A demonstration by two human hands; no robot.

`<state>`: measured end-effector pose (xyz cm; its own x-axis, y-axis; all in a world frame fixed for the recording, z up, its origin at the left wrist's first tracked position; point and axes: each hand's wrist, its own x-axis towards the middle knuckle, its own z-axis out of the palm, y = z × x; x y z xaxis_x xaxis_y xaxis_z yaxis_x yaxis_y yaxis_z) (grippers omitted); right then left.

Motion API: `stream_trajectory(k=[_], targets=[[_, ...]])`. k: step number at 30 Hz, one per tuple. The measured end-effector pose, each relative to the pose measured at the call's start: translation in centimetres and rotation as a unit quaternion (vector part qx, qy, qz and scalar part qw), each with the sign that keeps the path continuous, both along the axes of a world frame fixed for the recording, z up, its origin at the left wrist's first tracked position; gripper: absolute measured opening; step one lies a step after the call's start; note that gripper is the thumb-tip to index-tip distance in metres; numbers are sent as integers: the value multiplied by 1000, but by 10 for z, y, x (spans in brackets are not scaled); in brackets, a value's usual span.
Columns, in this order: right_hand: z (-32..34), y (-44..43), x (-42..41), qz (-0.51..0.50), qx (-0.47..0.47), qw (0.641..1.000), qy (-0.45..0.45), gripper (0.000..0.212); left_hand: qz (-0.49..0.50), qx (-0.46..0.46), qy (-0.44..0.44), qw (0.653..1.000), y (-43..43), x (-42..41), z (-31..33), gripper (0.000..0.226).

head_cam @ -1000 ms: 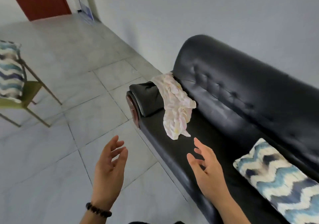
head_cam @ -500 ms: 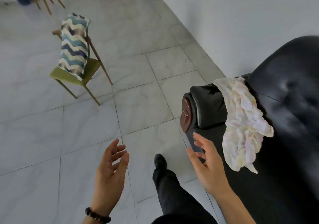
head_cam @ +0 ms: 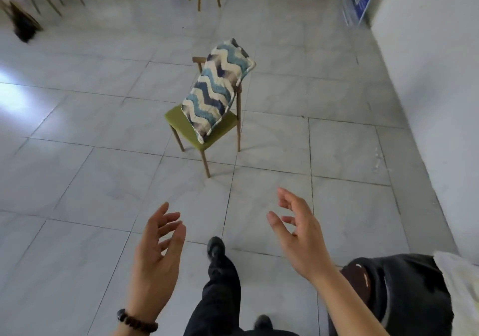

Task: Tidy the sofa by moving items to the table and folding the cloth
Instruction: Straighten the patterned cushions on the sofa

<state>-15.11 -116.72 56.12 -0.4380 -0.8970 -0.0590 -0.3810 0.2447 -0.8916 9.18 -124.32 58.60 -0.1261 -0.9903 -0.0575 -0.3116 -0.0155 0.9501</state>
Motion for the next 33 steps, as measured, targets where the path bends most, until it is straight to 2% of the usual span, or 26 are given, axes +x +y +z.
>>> stream_trajectory(k=[4, 7, 16, 22, 24, 26, 29, 30, 33], targets=[[-29, -108, -25, 2, 24, 1000, 11, 49, 17, 38, 14, 999, -106, -27, -38, 40], [-34, -198, -48, -13, 32, 999, 21, 49, -9, 33, 4, 999, -207, -53, -46, 40], [9, -439, -121, -52, -1, 998, 28, 49, -54, -38, -28, 997, -473, -133, 2, 41], [-40, -560, -178, -57, 55, 997, -8, 50, -47, -11, -48, 998, -595, -206, -42, 41], [-63, -600, -199, -70, 90, 993, -18, 58, -46, 17, -78, 996, -631, -236, -62, 41], [-86, -641, -223, -87, 148, 984, -41, 77, -51, 38, -116, 991, -668, -266, -79, 42], [-115, -696, -256, -119, 258, 943, -175, 107, -95, 62, -211, 971, -732, -310, -95, 49], [-124, -710, -265, -130, 277, 930, -206, 112, -110, 66, -240, 962, -755, -325, -100, 53], [-142, -740, -283, -154, 308, 914, -214, 120, -145, 65, -289, 944, -825, -370, -118, 70]])
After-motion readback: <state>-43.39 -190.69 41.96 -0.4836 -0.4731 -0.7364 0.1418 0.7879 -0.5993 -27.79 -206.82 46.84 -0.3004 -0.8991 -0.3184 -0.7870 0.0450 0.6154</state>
